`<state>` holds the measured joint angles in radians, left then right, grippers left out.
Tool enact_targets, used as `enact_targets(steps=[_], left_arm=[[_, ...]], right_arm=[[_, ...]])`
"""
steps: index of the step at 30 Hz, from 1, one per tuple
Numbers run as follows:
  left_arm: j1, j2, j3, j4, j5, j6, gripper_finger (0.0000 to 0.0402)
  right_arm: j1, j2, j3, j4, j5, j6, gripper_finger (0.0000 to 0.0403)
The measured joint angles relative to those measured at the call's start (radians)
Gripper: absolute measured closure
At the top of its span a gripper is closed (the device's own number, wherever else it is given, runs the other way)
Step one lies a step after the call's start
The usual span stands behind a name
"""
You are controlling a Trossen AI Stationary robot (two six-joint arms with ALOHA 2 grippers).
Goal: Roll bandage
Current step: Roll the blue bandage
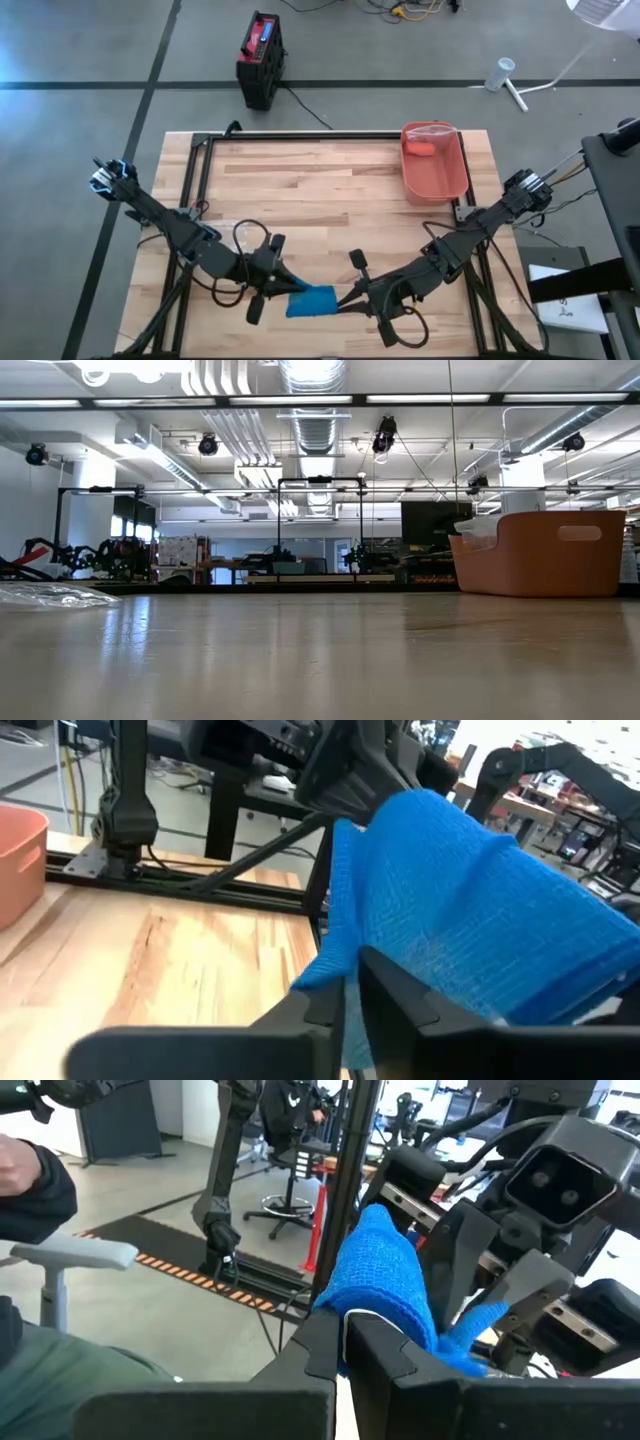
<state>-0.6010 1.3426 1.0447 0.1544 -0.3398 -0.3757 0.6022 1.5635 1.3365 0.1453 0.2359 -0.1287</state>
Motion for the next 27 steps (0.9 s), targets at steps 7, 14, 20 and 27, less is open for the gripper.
enact_targets(steps=[7,14,20,27], left_arm=[[-0.005,0.001,0.0,-0.024,0.01,0.036,0.03],[-0.018,0.001,0.001,-0.099,0.012,0.105,0.0223],[-0.037,-0.006,0.001,-0.128,0.011,0.167,0.0187],[-0.061,0.01,-0.068,0.128,-0.016,0.281,0.0177]], right_arm=[[0.0,0.0,0.0,0.001,-0.001,0.006,0.04],[0.0,-0.011,0.0,0.0,0.0,0.025,0.04],[0.0,-0.025,0.0,0.0,0.001,0.068,0.04],[0.0,-0.052,0.001,0.002,0.119,0.102,0.04]])
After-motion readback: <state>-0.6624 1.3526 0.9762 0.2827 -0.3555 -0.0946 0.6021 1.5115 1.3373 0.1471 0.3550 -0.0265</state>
